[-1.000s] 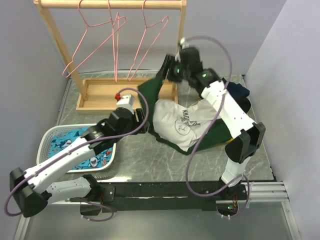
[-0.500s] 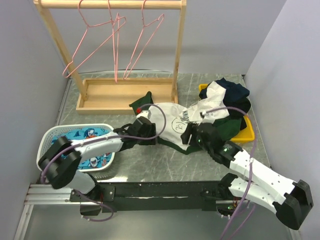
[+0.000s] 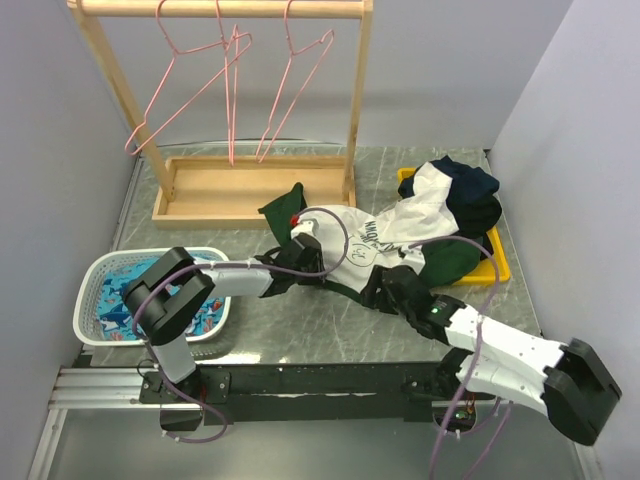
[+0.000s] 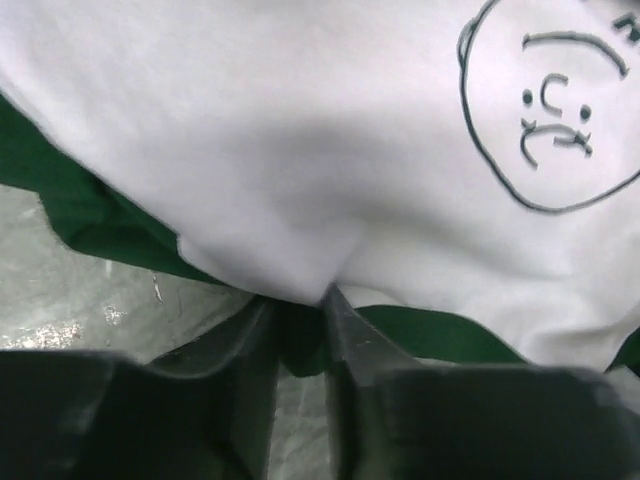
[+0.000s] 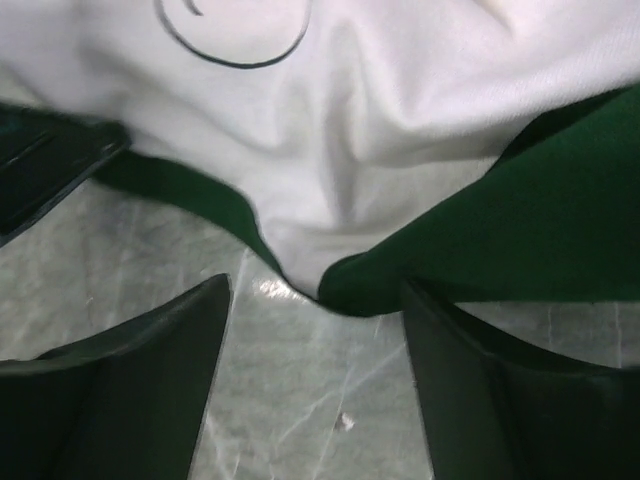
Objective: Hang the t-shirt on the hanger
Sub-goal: Pick up the T-shirt from the center of the board.
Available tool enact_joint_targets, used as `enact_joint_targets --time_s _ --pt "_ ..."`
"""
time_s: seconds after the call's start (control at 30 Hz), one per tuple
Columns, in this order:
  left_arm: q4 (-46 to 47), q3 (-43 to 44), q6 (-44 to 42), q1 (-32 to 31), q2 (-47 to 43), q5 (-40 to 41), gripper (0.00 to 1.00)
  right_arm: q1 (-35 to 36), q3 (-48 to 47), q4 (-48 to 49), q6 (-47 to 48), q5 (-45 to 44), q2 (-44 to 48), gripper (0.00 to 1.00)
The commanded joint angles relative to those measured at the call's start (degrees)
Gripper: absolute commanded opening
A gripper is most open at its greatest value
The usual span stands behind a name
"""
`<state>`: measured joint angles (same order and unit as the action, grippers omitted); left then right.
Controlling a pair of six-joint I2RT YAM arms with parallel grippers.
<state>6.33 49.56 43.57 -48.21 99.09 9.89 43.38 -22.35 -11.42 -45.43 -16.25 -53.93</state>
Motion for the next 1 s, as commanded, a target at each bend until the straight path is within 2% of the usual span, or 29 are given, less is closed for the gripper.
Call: enact_joint_targets --time_s 0.0,0.03,0.1,0.13,0.23,0.4,0.47,0.6,0.77,0.8,0.87,0.9,0.97 --pt "4.0 0.9 0.9 -1.4 0.7 2.1 0.15 0.4 -0.5 8.0 -2.6 -5.3 -7.5 0.71" --pt "3.5 0.7 1.2 -1.5 0.2 2.8 0.01 0.4 -0.9 8.3 -2.2 -7.2 -8.5 0.65" --pt "1.4 -0.6 1.1 -2.1 -3.7 5.1 0.01 0.6 -3.9 5.6 -1.4 -8.7 -9.4 0.48" --pt "0.4 -1.3 1.1 -2.2 -5.9 5.7 0.01 0.8 -5.2 3.9 -1.0 -10.0 -9.0 0.28" --pt "-6.1 -3.2 0.6 -2.8 -16.6 7.5 0.01 3.5 -11.2 -3.2 0.9 -13.7 -4.4 0.01" --pt "-18.9 -1.3 -1.9 -3.3 -36.5 5.9 0.01 10.7 -26.9 -17.5 2.8 -19.7 1.5 0.00" --pt "-23.7 2.2 -3.2 -3.5 -41.1 4.2 0.01 12.9 -32.3 -20.3 4.9 -19.2 1.6 0.00" --pt "-28.3 10.1 -6.4 -3.6 -49.3 1.0 0.01 15.1 -50.3 -26.9 9.5 -15.7 -1.8 0.00" --pt "-31.8 24.8 -10.0 -3.6 -50.5 -1.4 0.01 16.0 -70.3 -31.5 16.5 -10.2 -10.5 0.00" --pt "-32.1 27.0 -11.2 -3.6 -49.9 -1.5 0.01 16.0 -77.6 -33.4 17.6 -9.7 -12.2 0.00" --pt "-33.0 33.4 -12.2 -3.6 -48.8 -1.1 0.01 16.0 -84.7 -35.3 20.9 -7.8 -17.1 0.00" --pt "-33.0 35.2 -13.3 -3.6 -47.6 -1.4 0.01 16.0 -92.0 -37.7 21.9 -7.0 -18.8 0.00" --pt "-33.2 40.0 -13.9 -3.6 -46.2 -0.8 0.01 15.6 -99.1 -39.9 24.0 -6.4 -23.6 0.00"
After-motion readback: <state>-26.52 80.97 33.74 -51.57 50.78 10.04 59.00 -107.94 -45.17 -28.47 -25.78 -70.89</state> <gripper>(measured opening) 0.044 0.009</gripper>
